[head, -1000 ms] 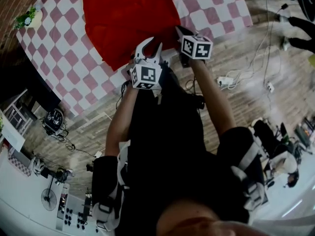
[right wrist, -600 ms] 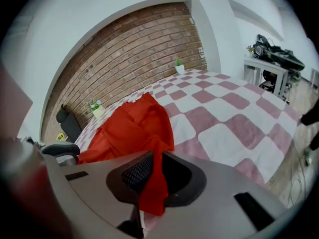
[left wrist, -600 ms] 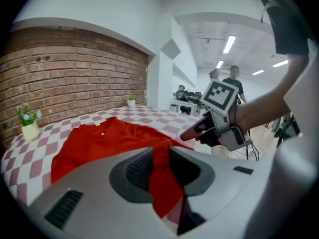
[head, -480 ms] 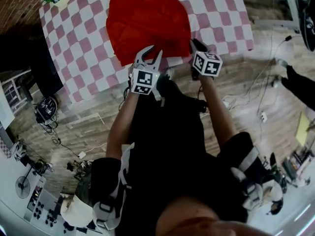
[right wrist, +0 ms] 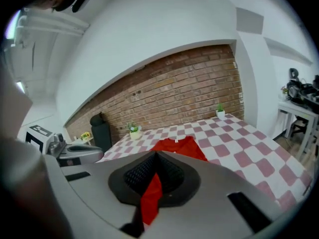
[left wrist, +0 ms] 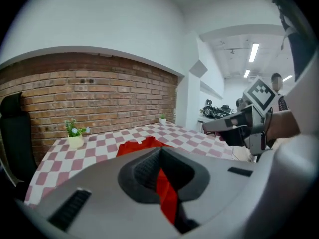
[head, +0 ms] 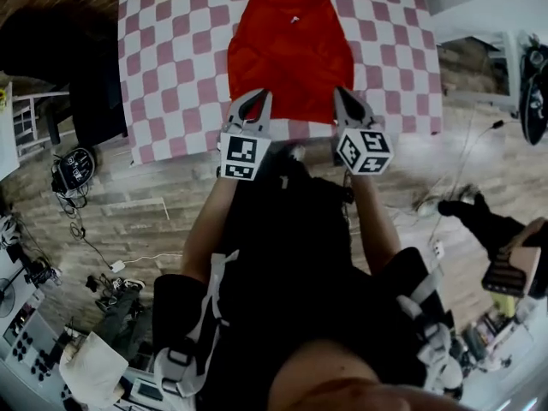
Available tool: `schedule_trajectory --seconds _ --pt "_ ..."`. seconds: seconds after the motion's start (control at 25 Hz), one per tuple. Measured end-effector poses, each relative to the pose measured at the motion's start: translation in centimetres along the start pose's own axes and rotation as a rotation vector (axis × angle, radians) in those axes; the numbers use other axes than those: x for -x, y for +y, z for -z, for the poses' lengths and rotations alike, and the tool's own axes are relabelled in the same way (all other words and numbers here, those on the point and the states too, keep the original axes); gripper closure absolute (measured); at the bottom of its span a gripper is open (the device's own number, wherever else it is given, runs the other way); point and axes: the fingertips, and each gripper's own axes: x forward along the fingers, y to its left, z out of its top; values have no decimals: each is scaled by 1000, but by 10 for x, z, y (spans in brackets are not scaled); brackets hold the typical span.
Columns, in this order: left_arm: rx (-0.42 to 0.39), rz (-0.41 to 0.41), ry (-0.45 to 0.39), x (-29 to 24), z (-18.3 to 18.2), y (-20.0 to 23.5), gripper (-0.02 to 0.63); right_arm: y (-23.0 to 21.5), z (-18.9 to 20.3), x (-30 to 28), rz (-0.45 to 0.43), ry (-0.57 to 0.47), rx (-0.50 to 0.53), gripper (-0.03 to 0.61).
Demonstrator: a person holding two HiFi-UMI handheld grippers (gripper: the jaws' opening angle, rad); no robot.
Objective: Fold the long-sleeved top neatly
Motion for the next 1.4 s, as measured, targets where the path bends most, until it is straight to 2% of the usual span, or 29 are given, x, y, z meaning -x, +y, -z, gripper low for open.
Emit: schedule_trajectory --seconds 0.16,0.4,0.64,0.88,1.12,1.32,1.4 --pt "5 -18 -28 18 -25 37 607 30 -27 -12 -8 -33 -4 569" --pt "-10 -11 -47 28 -44 79 606 50 -47 -27 38 -53 20 571" --pt "-13 -12 -46 13 -54 110 606 42 -63 -44 55 -23 82 570" --pt "-56 -18 -25 -34 -68 132 607 4 -90 -87 17 30 181 571" --pt "-95 -45 51 -104 -66 160 607 -43 -107 -153 -58 147 304 569" --pt "-142 18 120 -176 -63 172 606 -72 -108 -217 -174 266 377 564" --pt "-164 48 156 -205 -56 174 604 -86 -101 -242 -189 312 395 563"
